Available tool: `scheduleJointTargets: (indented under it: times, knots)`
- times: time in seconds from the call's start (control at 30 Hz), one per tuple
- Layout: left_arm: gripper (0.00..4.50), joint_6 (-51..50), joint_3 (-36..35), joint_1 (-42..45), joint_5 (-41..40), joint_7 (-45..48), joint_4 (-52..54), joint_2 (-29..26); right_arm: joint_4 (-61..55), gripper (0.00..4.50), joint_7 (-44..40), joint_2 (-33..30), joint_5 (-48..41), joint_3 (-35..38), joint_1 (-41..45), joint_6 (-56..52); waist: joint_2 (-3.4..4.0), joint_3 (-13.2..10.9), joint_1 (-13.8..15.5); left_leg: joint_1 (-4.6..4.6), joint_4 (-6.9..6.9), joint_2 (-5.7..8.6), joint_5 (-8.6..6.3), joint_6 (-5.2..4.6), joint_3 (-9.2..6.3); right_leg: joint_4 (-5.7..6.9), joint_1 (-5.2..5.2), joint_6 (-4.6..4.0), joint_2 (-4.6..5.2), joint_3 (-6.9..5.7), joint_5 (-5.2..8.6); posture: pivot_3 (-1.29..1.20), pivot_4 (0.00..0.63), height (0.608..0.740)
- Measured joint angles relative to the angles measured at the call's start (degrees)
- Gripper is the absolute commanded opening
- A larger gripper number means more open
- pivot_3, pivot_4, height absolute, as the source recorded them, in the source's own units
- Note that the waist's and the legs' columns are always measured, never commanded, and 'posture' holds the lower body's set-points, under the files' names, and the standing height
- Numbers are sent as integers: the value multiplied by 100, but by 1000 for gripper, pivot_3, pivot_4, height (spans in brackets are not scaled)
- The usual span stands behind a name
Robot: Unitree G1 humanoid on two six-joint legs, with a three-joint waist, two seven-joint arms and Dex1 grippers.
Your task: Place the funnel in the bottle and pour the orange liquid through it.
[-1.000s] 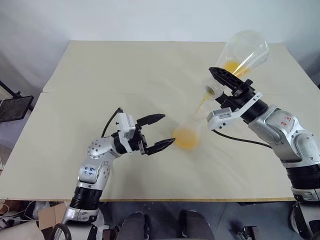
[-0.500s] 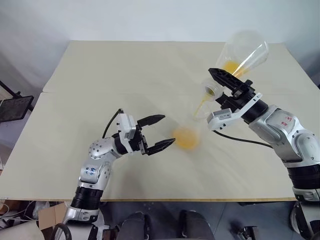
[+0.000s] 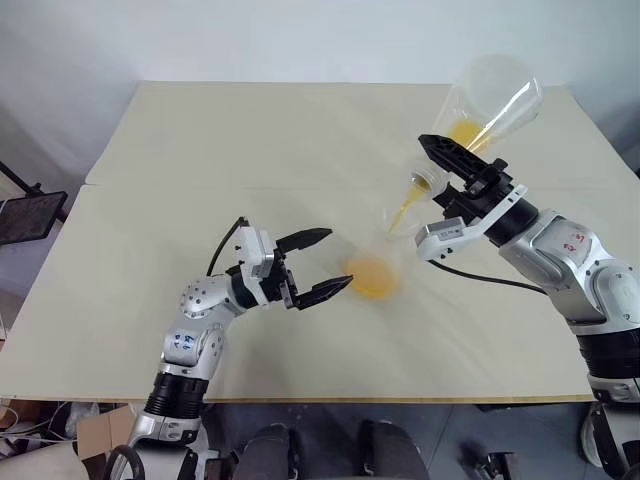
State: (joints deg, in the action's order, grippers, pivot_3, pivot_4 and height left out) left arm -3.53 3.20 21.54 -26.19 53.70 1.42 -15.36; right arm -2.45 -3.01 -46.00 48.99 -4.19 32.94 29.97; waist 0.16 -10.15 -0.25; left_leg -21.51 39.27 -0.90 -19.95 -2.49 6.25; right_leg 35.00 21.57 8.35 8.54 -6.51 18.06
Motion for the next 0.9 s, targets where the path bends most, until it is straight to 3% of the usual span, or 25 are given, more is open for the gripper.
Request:
scheduleJointTargets:
  times: [0.9]
  knots:
    - [4500, 48, 13, 11, 66, -61, -7, 93, 2, 2459, 104, -27, 156, 0, 24, 4, 0, 0, 0, 0, 0, 0, 0, 0, 0, -1, 0, 0, 0, 0, 0, 0, 150, 740]
